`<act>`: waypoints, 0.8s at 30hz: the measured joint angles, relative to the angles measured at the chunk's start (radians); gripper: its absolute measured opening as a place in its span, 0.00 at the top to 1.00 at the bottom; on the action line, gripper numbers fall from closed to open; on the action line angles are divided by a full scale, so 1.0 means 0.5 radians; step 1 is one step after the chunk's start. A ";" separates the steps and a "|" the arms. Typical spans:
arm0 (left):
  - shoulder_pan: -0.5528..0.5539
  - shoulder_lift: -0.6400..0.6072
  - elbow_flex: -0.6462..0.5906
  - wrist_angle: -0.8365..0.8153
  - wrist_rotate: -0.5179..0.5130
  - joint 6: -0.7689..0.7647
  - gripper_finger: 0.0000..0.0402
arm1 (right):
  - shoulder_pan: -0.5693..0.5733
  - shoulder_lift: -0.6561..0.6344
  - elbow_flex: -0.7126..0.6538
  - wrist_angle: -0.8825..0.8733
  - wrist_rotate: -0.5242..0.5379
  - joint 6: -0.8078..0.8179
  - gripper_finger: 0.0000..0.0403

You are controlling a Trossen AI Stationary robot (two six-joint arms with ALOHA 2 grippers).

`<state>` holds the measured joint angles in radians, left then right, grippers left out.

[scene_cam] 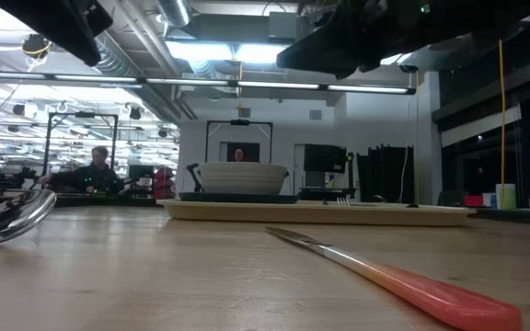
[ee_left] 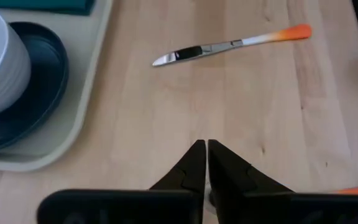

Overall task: Set up tray
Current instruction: Put the orange spoon on top of the green napkin to the left of the orange fork on the gray serving tray

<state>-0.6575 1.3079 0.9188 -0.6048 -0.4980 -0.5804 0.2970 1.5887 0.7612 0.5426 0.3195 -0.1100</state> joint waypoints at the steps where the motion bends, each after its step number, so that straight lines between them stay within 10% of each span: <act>1: -0.002 0.000 0.000 0.000 0.001 0.013 0.96 | -0.001 0.000 0.000 -0.001 0.000 0.000 0.97; 24: 0.119 0.143 0.001 -0.292 0.436 -0.456 0.73 | -0.077 -0.002 0.018 -0.005 -0.155 0.008 0.96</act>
<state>-0.5979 1.3793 0.9192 -0.7509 -0.2801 -0.8082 0.2586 1.5879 0.7704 0.5400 0.2420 -0.1059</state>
